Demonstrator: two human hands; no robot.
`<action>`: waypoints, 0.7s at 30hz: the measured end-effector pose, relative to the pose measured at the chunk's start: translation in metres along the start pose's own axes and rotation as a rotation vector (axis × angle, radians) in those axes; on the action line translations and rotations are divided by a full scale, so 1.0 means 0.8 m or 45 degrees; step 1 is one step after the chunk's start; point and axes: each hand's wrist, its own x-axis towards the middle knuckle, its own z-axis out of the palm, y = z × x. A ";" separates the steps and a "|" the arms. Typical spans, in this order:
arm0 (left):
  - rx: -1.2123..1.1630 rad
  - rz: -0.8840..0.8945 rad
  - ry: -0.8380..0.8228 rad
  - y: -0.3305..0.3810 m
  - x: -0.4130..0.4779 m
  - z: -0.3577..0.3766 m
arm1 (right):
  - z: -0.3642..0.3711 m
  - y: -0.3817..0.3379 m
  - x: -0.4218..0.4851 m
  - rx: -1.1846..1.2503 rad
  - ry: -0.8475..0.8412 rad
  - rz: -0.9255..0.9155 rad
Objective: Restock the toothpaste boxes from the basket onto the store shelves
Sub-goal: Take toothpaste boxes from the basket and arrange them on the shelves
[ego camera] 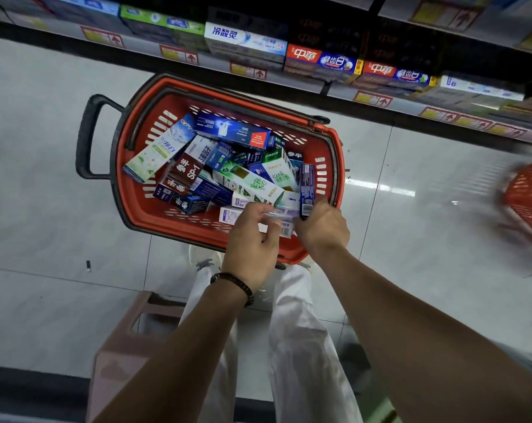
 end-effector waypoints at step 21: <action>-0.144 -0.101 0.037 0.001 -0.016 -0.015 | -0.004 -0.006 0.002 0.410 0.190 0.183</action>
